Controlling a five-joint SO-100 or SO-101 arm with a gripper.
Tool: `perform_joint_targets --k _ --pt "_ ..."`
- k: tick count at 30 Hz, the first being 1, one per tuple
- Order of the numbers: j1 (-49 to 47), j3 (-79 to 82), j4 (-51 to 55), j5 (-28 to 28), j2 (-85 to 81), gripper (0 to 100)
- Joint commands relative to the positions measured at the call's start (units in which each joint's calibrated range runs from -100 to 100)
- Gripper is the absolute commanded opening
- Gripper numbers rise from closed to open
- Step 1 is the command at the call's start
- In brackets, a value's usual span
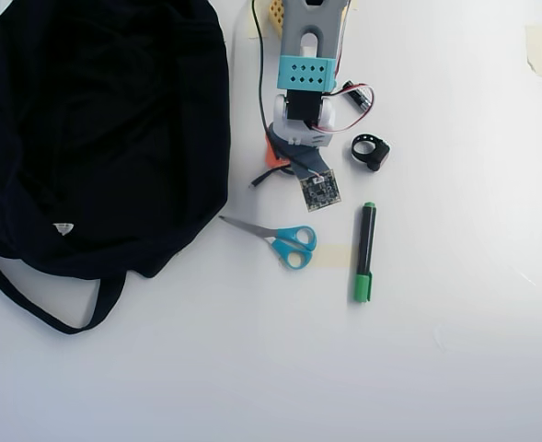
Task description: Put the cable into the black bag
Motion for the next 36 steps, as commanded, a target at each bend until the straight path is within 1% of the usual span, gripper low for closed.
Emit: perform_joint_targets --k 1,4,12,31,33,36 --pt "0.0 0.2 -0.5 0.2 0.5 19" --pt "-0.1 0.2 -0.5 0.2 0.5 19" --pt "-0.1 0.2 -0.5 0.2 0.5 13" --pt "0.0 0.2 -0.7 0.3 0.5 12" --pt "0.0 0.2 -0.7 0.3 0.5 10" --pt "-0.1 0.2 -0.7 0.3 0.5 3"
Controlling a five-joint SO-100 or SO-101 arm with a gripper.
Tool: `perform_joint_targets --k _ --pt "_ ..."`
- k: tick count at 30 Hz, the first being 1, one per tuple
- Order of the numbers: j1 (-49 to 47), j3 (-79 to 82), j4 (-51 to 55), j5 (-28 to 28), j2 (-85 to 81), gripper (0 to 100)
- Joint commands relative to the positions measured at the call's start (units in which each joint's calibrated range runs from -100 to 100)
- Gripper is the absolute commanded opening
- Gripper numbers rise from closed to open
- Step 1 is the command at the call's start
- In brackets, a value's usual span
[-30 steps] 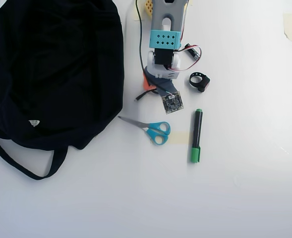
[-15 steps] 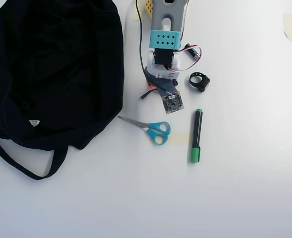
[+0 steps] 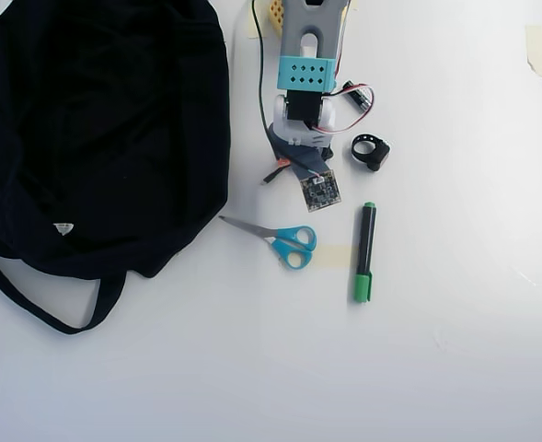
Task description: Put the cable into the black bag
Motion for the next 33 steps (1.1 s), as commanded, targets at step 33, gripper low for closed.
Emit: perform_joint_targets --k 33 --pt "-2.1 -5.1 0.1 0.1 -1.1 2"
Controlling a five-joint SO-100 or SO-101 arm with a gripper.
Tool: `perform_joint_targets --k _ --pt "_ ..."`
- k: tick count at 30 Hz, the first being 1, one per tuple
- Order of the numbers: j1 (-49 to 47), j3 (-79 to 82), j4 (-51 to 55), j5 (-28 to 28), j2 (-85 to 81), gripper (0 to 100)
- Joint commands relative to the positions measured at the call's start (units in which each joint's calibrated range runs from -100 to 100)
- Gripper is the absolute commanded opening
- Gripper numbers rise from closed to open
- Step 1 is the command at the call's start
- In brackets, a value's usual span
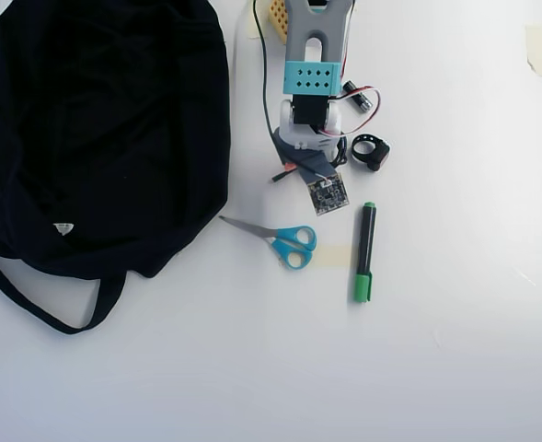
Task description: Put the cable into the black bag
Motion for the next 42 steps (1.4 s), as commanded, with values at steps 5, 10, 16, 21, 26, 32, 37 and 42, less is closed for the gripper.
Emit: perform_joint_targets --k 5,10,16,21,26,32,37,42 --pt "-1.1 -2.8 0.1 0.2 -1.8 2" --pt "-1.6 -2.7 0.2 -0.1 -3.7 2" --pt "-1.6 -2.5 0.2 0.1 -5.9 2" --pt "-2.3 -2.4 0.3 0.1 -8.3 2" --pt "-2.4 -1.8 0.5 -0.3 -10.3 2" --pt "-2.4 -2.8 4.6 -0.6 -10.3 2" --pt "-2.8 -2.9 5.4 -2.5 -10.4 2" --pt "-2.9 -4.7 5.4 -5.1 -10.4 2"
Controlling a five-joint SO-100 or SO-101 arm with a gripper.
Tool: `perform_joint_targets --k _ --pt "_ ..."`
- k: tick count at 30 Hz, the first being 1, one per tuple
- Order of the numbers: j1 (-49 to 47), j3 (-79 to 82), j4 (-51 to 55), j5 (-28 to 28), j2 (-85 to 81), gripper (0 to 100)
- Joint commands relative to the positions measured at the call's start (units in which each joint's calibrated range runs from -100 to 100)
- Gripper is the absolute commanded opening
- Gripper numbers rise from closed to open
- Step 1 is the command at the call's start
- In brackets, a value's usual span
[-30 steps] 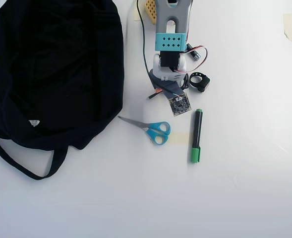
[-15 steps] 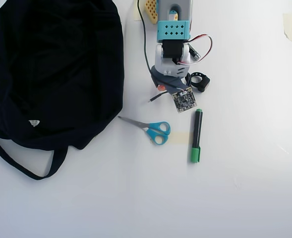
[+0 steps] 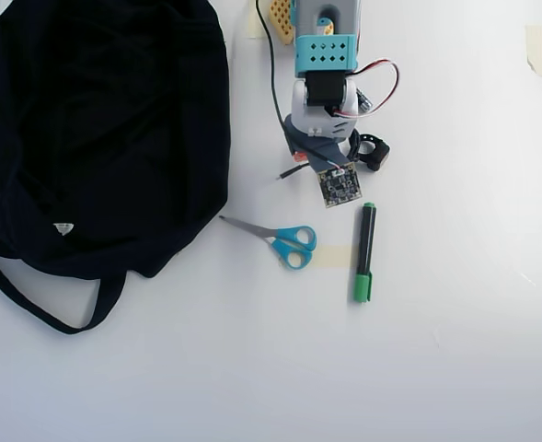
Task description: Put the cable into the black bag
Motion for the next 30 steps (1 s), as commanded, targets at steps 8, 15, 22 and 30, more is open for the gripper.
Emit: perform_joint_targets --k 8,15,22,30 --pt "-0.6 -4.2 0.6 -4.4 -5.7 2" --pt "-1.6 -3.8 2.7 -9.1 -8.9 2" --pt "-3.0 -4.1 5.6 -13.0 -13.7 2" --pt "-3.0 -4.1 5.6 -12.6 -20.7 2"
